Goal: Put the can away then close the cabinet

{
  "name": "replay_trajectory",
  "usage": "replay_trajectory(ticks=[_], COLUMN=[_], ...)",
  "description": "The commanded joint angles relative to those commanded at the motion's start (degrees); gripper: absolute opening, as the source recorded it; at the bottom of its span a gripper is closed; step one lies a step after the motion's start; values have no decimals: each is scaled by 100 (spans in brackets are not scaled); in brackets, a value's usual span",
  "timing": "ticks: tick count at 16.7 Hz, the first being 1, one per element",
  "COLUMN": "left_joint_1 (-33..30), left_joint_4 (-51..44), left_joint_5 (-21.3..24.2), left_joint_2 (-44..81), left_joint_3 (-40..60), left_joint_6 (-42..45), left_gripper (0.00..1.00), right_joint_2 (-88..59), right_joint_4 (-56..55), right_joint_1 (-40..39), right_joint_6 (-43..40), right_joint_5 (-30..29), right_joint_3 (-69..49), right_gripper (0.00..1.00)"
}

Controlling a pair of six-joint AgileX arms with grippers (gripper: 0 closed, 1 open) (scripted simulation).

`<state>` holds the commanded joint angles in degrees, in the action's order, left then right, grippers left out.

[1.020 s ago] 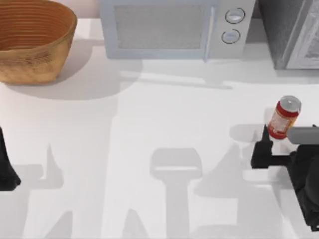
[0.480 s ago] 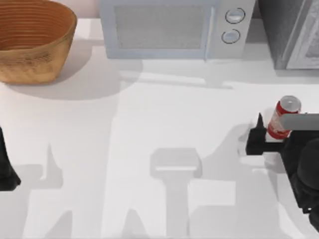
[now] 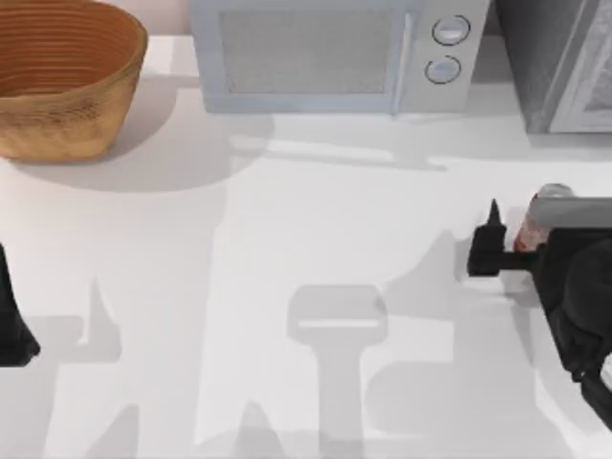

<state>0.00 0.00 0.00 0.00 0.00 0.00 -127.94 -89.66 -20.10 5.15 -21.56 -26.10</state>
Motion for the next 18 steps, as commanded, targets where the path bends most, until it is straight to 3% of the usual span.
replay_trajectory(ticks=[13, 18], left_joint_1=[0, 0], left_joint_4=[0, 0], left_joint_5=[0, 0], left_joint_2=[0, 0], left_joint_3=[0, 0], left_joint_6=[0, 0], left_gripper=[100, 100], right_joint_2=[0, 0], right_joint_4=[0, 0], right_joint_1=[0, 0], right_joint_6=[0, 0], right_joint_5=[0, 0], right_joint_3=[0, 0], right_gripper=[2, 0])
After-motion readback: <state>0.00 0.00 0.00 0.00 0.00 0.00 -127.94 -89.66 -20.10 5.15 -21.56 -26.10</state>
